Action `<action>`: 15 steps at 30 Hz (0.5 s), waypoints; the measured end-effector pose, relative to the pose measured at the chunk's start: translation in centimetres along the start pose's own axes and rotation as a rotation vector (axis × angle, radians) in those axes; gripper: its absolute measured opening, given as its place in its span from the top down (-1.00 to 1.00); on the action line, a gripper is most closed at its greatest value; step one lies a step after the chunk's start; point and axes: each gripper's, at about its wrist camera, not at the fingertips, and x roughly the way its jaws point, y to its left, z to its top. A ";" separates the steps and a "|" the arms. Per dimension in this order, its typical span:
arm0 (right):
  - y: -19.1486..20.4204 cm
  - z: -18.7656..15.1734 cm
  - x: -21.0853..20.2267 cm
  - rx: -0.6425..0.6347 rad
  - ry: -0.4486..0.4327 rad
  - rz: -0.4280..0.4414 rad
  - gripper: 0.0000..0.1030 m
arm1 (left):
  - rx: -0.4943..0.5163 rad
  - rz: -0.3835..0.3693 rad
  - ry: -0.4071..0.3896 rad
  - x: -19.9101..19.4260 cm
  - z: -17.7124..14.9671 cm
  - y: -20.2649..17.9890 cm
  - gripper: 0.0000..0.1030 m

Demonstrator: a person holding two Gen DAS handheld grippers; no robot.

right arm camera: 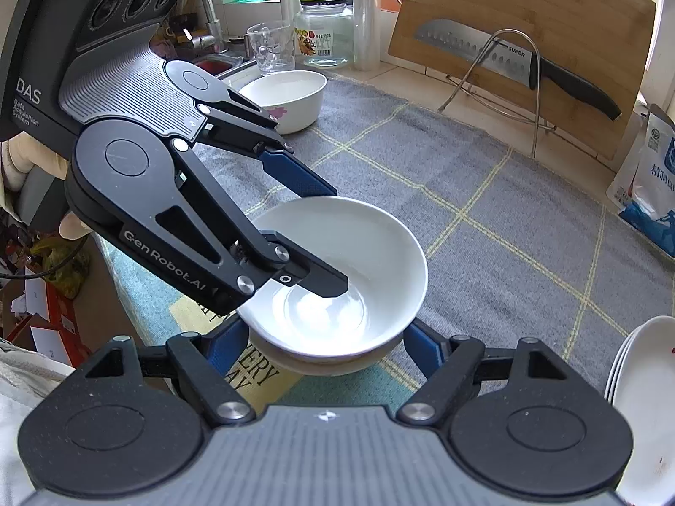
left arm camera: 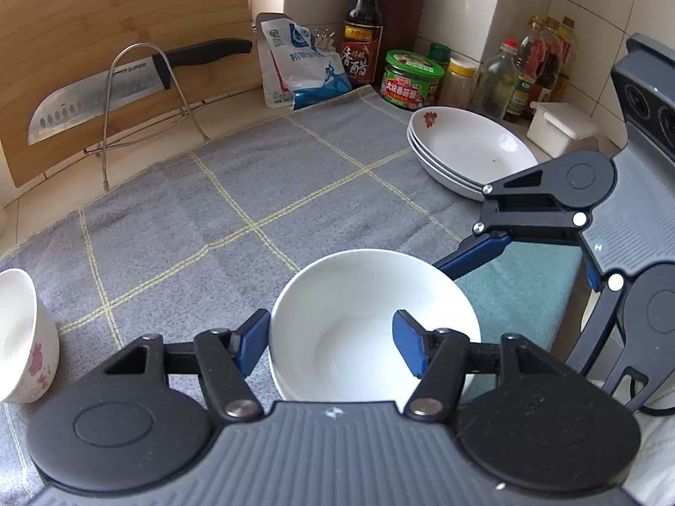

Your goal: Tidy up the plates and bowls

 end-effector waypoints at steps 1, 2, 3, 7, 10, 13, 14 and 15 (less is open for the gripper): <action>0.0 0.0 0.0 -0.003 -0.003 -0.001 -0.64 | -0.001 0.001 -0.002 0.0 0.0 0.1 -0.21; 0.0 0.0 0.0 -0.005 -0.004 -0.001 -0.64 | -0.002 0.001 -0.002 0.0 0.0 0.1 -0.23; 0.0 -0.1 0.0 -0.003 -0.005 0.002 -0.65 | 0.000 0.000 -0.002 -0.1 0.1 0.1 -0.24; -0.2 -0.1 -0.7 0.005 -0.039 0.014 -0.98 | -0.018 -0.008 -0.031 -0.6 0.1 0.4 -0.45; -0.1 0.0 -1.3 -0.001 -0.056 0.018 -0.98 | -0.036 0.008 -0.054 -1.2 0.1 0.7 -0.48; 0.0 0.3 -1.9 0.001 -0.080 0.028 -0.98 | -0.060 0.043 -0.086 -2.0 0.3 1.3 -0.62; 0.0 0.4 -2.0 0.000 -0.090 0.035 -0.98 | -0.071 0.062 -0.103 -2.4 0.3 1.5 -0.71; 0.2 0.5 -2.2 -0.002 -0.100 0.044 -0.98 | -0.081 0.080 -0.118 -2.7 0.2 1.7 -0.73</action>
